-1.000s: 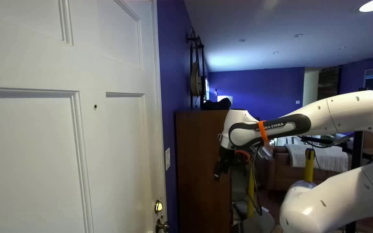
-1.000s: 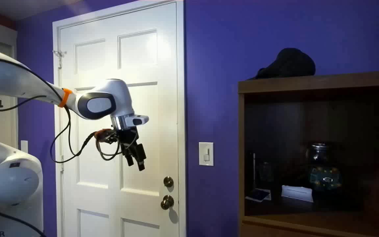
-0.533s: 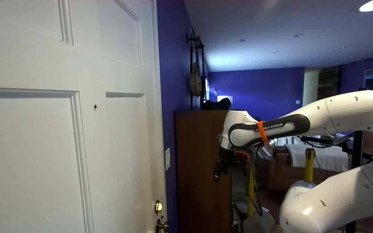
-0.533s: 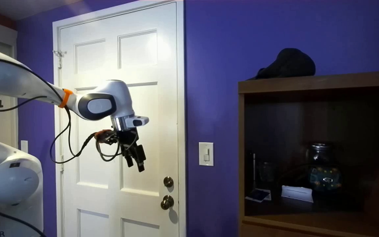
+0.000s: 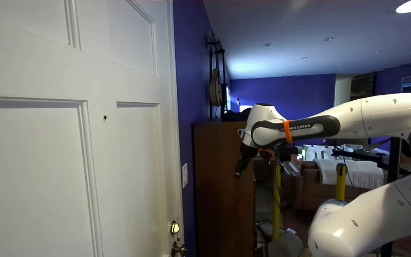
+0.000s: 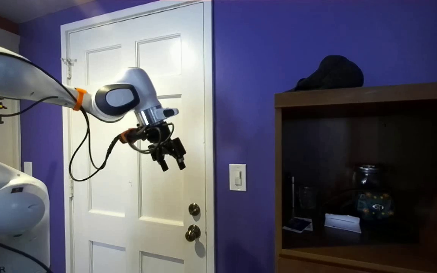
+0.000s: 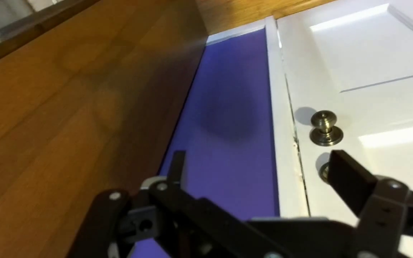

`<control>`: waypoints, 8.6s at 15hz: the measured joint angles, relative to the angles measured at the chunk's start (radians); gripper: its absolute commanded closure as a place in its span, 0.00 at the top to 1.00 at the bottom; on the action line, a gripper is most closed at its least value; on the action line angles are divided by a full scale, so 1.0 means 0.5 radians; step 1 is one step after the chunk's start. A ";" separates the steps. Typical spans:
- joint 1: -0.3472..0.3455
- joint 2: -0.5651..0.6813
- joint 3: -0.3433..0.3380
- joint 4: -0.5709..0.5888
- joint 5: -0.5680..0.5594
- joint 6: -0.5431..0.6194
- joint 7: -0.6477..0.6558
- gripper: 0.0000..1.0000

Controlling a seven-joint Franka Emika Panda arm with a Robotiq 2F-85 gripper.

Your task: Remove the head sock from the cabinet top and place it on the door coat hanging nail

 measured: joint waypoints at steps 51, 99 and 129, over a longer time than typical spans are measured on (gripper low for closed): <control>0.611 1.170 -1.225 1.949 1.057 0.302 -1.993 1.00; -0.872 2.311 -0.611 3.078 2.293 -0.515 -2.514 0.01; -0.377 1.318 -0.274 2.336 1.525 -1.472 -1.680 0.04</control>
